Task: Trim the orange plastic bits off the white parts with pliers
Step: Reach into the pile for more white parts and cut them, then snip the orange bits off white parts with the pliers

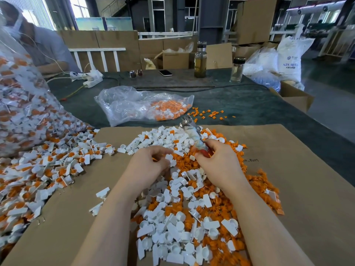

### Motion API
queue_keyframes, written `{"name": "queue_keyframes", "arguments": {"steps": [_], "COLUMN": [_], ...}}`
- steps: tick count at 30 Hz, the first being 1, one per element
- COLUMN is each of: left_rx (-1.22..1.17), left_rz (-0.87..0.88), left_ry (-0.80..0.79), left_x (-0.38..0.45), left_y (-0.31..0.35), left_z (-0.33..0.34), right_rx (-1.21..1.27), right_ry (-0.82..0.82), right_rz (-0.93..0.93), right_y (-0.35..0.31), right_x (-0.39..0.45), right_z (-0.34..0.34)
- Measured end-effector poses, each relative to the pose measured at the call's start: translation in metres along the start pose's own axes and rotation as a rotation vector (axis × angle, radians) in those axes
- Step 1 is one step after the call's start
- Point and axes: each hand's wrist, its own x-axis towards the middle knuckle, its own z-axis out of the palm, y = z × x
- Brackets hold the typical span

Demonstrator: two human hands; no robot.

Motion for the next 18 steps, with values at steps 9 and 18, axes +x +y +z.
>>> {"name": "queue_keyframes", "arguments": {"steps": [9, 18], "left_rx": [-0.430, -0.483], "left_rz": [-0.099, -0.101], "left_ry": [-0.030, -0.067], "left_x": [-0.0003, -0.0003], "left_y": [0.0053, 0.0079], "left_z": [0.0004, 0.0027], "right_rx": [0.235, 0.310], "right_ry": [0.017, 0.036], "right_rz": [0.046, 0.040], "right_y": [-0.0054, -0.0087], "right_x": [-0.0024, -0.0038], "right_z": [-0.0040, -0.0037]}}
